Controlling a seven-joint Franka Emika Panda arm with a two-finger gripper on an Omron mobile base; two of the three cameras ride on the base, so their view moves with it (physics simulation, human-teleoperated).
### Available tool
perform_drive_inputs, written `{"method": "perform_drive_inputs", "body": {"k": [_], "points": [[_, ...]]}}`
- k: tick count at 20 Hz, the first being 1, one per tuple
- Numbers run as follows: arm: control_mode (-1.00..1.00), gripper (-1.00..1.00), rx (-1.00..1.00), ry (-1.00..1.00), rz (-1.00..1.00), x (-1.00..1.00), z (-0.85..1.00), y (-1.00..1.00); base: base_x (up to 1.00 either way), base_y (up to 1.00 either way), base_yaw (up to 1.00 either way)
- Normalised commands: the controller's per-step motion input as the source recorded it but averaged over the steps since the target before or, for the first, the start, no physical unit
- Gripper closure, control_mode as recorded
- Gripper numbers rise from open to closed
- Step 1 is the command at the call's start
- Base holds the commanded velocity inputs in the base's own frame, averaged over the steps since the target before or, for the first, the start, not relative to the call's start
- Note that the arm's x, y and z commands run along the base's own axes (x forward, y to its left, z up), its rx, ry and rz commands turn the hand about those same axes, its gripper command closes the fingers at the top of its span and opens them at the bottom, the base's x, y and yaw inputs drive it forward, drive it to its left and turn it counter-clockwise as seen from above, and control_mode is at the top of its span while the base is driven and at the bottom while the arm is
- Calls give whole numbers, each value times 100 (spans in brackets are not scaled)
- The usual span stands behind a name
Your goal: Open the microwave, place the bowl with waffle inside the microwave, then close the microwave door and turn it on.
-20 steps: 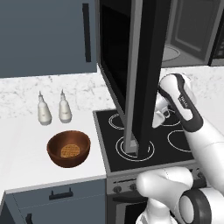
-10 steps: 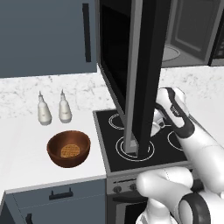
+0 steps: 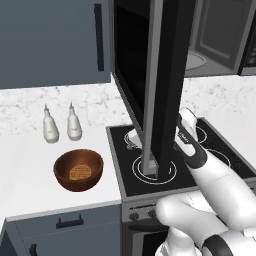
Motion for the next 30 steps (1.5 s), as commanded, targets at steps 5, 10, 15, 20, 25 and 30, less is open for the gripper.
{"method": "perform_drive_inputs", "body": {"k": [5,10,15,20,25,30], "points": [[-100,-100,0,0,0,45,-20,37,0,0,0],[-100,-100,1,1,0,59,-15,6,0,0,0],[-100,-100,2,5,0,38,-2,3,0,0,0],[-100,-100,0,6,0,2,-11,17,0,0,0],[-100,-100,0,1,0,2,-39,31,0,0,0],[-100,-100,0,0,0,7,-55,12,0,0,0]]}}
